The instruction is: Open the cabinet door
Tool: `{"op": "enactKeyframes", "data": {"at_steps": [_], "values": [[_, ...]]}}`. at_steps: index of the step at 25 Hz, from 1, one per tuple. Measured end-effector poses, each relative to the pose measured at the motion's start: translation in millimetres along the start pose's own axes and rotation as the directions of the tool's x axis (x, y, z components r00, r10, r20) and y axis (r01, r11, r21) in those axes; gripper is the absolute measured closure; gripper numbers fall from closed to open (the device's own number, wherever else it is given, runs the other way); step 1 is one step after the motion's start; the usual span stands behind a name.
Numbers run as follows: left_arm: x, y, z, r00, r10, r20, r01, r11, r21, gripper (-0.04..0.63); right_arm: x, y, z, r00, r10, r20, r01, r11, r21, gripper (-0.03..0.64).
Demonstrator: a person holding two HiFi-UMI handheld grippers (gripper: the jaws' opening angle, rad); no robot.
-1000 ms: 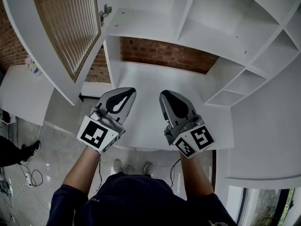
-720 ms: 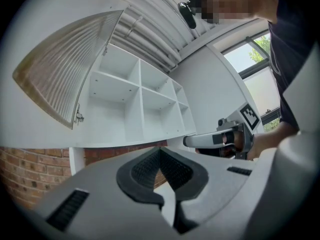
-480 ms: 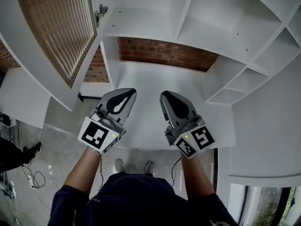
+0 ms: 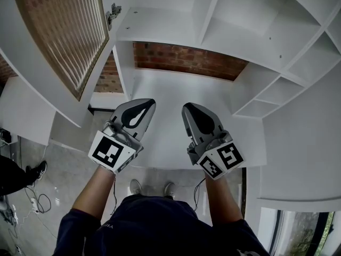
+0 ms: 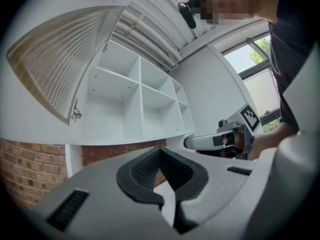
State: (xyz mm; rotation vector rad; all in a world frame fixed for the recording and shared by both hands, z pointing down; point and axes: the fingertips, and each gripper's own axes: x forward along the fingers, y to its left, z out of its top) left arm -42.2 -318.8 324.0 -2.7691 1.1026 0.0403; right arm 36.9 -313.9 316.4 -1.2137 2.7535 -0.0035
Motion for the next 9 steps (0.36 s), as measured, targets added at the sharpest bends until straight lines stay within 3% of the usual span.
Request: {"op": "enactKeyframes", "data": {"at_steps": [9], "values": [[-2.6, 1.6, 4.8, 1.0, 0.0, 0.011, 0.0, 1.0, 0.001, 0.588, 0.5, 4.1, 1.5, 1.0, 0.001, -0.003, -0.001, 1.0, -0.005, 0.577]]}}
